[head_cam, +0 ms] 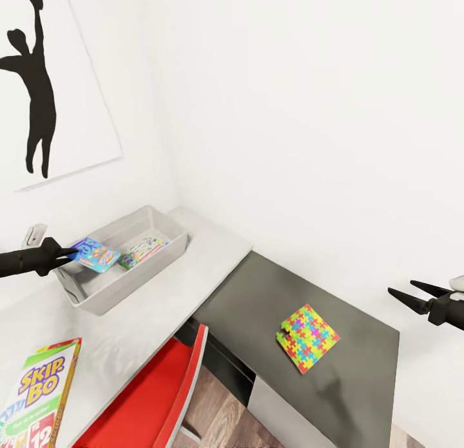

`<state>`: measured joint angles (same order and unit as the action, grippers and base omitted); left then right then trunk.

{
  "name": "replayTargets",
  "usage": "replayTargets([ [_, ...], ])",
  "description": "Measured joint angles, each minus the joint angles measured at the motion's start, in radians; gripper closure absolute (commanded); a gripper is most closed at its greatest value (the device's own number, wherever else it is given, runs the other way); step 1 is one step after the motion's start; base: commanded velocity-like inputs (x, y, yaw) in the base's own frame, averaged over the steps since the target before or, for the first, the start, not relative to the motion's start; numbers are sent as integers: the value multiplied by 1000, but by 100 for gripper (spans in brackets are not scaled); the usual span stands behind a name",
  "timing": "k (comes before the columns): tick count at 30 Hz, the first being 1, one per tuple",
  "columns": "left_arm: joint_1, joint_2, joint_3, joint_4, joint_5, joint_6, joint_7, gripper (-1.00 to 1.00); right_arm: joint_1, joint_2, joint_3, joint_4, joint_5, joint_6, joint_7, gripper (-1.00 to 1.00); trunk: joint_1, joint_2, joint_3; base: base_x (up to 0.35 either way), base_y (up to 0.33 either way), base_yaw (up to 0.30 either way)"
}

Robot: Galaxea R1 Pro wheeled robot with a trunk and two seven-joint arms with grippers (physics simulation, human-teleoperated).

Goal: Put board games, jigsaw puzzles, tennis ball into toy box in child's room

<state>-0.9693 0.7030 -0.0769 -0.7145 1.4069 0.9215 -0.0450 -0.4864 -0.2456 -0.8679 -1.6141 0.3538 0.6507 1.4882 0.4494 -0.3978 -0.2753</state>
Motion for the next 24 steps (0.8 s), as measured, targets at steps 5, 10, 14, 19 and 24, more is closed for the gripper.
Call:
replayTargets([
  [5, -2, 0, 0, 0, -1, 0, -1, 100, 0, 0, 0, 0, 0, 0, 1, -100, 0, 0, -8, 0, 0, 0],
  [10, -5, 0, 0, 2, -2, 0, 0, 100, 0, 0, 0, 0, 0, 0, 25, -100, 0, 0, -16, 0, 0, 0],
  [14, -28, 1, -1, 20, -2, 0, 0, 100, 0, 0, -1, 0, 0, 0, 57, -100, 0, 0, -22, 0, 0, 0],
  [19, -73, -4, -3, 74, -106, 1, -6, 100, 0, 0, -1, 0, -1, -1, 73, -100, 0, 0, -30, 0, 0, 0],
  [24, -85, -18, -3, 90, -122, 1, -38, 100, 0, 0, -1, 0, -1, -2, 73, -100, 0, 0, -38, 0, 0, 0],
])
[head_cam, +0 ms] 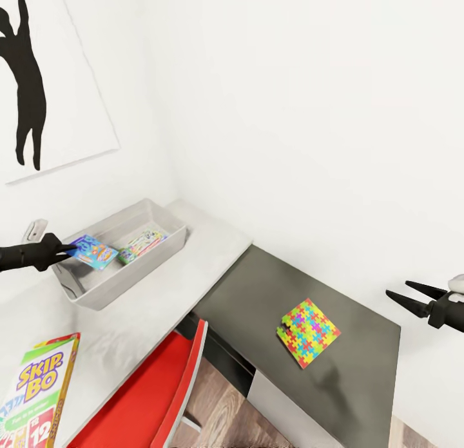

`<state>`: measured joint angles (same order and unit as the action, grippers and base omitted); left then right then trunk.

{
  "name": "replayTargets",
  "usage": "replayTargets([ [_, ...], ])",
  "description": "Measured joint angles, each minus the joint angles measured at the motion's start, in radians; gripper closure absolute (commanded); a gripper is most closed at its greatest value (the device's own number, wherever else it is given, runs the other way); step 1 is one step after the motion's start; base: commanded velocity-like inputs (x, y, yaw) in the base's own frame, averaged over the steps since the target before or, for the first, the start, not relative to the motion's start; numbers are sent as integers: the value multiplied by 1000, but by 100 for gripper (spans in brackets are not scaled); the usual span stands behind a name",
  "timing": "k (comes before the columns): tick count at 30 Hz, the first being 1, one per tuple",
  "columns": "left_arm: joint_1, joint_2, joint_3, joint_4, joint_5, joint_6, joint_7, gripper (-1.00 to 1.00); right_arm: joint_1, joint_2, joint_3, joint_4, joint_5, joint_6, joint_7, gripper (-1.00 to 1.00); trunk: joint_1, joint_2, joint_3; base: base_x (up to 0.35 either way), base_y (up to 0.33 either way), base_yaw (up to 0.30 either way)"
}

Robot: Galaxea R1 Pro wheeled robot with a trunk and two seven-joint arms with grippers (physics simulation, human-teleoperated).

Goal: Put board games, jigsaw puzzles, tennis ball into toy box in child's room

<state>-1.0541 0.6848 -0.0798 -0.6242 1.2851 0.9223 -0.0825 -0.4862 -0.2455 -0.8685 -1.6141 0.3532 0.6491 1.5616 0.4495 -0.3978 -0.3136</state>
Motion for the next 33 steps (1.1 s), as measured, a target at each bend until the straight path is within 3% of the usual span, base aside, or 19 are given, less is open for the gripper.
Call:
replayTargets([
  [4, -34, -22, -4, 25, -8, 0, -3, 100, 0, 0, 0, 0, 0, 0, 0, -100, 0, 0, -6, 0, 0, 0],
  [6, -41, -33, -6, 33, -32, -1, -3, 100, 0, 0, 0, 0, 0, 0, 0, -100, 0, 0, -10, 0, 0, 0],
  [7, -56, -49, -6, 47, -71, -14, -5, 100, 0, 0, 0, 0, 0, 0, 0, -100, 0, 0, -11, 0, 0, 0],
  [18, -93, -62, -7, 112, -146, -47, -56, 100, 0, 0, -1, 0, 0, 0, 0, -100, 0, 0, -29, 0, 0, 0],
  [33, -93, -59, -7, 134, -158, -49, -76, 100, 0, 0, -2, 0, 0, 0, 0, -100, 0, 0, -53, 0, 0, 0],
])
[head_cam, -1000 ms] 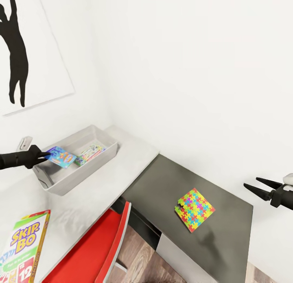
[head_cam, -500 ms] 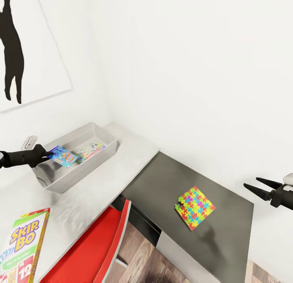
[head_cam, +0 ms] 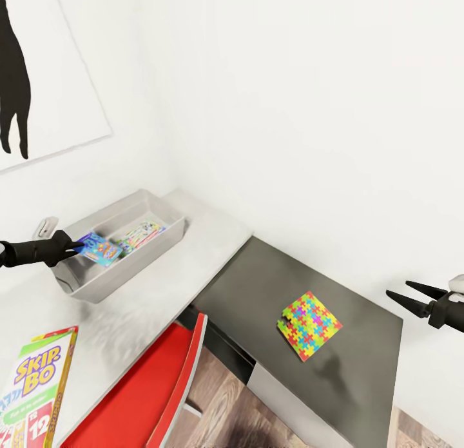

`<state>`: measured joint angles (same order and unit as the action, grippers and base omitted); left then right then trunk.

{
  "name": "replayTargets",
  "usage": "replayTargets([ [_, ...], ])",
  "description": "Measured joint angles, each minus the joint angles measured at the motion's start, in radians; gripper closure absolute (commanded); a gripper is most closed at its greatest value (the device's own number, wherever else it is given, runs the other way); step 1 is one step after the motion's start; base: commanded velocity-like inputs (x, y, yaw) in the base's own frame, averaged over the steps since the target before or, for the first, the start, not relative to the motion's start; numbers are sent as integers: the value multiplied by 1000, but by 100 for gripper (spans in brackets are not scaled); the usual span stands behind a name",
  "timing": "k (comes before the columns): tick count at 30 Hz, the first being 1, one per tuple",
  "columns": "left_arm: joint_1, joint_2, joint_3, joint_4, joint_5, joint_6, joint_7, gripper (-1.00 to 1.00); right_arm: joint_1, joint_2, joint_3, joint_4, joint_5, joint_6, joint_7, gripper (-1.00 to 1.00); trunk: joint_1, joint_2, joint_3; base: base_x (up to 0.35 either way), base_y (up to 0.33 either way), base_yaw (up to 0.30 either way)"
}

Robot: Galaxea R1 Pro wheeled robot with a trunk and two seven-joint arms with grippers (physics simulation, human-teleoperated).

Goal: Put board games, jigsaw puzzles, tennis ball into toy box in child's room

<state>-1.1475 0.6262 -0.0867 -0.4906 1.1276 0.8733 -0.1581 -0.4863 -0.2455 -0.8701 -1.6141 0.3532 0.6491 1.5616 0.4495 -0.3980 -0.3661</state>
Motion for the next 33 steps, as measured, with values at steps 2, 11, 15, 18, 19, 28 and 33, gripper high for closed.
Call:
replayTargets([
  [2, -1, 0, 0, 0, 0, 0, 0, 100, 0, 0, 0, 0, 0, 0, 0, -100, 0, 0, -3, 0, 0, 0],
  [11, -1, 1, 0, 0, 0, 0, 0, 100, 0, 0, 0, 0, 0, 0, 0, -100, 0, 0, -18, 0, 0, 0],
  [15, -2, 1, 0, 0, 0, 0, 0, 100, 0, 0, 0, 0, 0, 0, 0, -100, 0, 0, -21, 0, 0, 0],
  [18, -2, 4, 0, 0, -1, 0, 0, 100, 0, 0, 0, 0, 0, 0, 0, -100, 0, 0, -22, 0, 0, 0],
  [19, -2, 5, 1, 0, -2, 0, 0, 100, 0, 0, 0, 0, 0, 0, 0, -100, 0, 0, -22, 0, 0, 0],
  [28, -2, 6, 3, 0, -41, -16, 1, 100, 2, 0, 0, 0, 0, 0, 0, -100, 0, 0, -22, 0, 0, 0],
  [33, -2, 4, 2, 0, -47, -18, 0, 100, 4, 0, -3, 0, 0, 0, 0, -100, 0, 0, -22, 0, 0, 0],
])
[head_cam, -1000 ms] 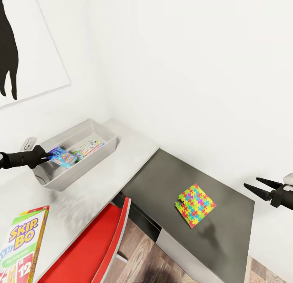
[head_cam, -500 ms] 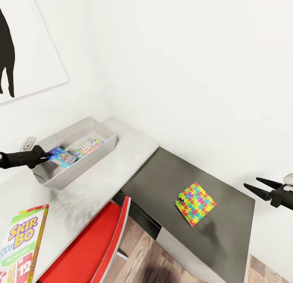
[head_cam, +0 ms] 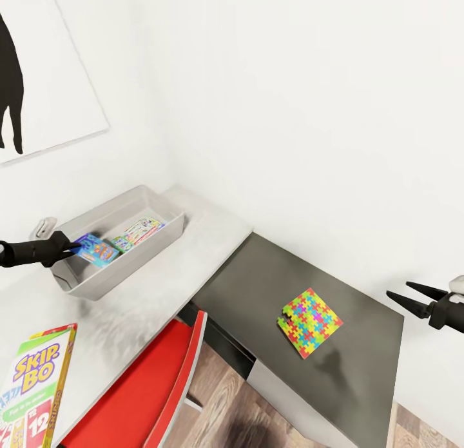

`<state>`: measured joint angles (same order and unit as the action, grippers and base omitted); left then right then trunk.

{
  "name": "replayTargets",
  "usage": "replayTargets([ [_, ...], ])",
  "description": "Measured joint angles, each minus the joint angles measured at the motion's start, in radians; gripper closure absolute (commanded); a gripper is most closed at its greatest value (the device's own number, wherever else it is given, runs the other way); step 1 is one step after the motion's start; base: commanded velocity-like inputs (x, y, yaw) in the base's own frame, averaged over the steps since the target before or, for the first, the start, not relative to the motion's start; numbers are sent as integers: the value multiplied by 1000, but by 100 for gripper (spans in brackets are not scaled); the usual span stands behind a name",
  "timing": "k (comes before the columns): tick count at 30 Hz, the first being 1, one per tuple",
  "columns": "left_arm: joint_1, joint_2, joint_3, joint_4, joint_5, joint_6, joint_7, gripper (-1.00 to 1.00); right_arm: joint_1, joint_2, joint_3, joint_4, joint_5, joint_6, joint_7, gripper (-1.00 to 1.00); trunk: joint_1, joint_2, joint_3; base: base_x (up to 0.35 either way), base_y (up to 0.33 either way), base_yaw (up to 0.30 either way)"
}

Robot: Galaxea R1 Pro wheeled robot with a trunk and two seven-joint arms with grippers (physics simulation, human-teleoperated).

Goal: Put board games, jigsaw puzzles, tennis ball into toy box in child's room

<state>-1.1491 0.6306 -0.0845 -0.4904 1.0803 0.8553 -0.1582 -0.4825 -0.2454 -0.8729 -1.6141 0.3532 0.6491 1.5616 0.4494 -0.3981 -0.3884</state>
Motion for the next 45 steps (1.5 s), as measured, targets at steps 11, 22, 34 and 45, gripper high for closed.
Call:
replayTargets([
  [11, 1, -3, -1, 0, -2, 0, -1, -100, 1, 0, -2, 0, 0, 0, 0, -100, 0, 0, 0, 0, 0, 0],
  [22, -12, 5, 0, 0, -2, 32, 41, -100, 1, 0, -3, 0, 0, 0, 0, -100, 0, 0, 0, 0, 0, 0],
  [34, -72, 1, 0, -15, 1, 93, 80, -100, 1, -1, -3, 0, 0, 0, 0, -100, 0, 0, 0, 0, 0, 0],
  [45, -92, -4, 0, -146, 15, 184, 80, -100, 1, -1, 1, 0, 1, 1, 0, -100, 0, 0, 0, 0, 0, 0],
])
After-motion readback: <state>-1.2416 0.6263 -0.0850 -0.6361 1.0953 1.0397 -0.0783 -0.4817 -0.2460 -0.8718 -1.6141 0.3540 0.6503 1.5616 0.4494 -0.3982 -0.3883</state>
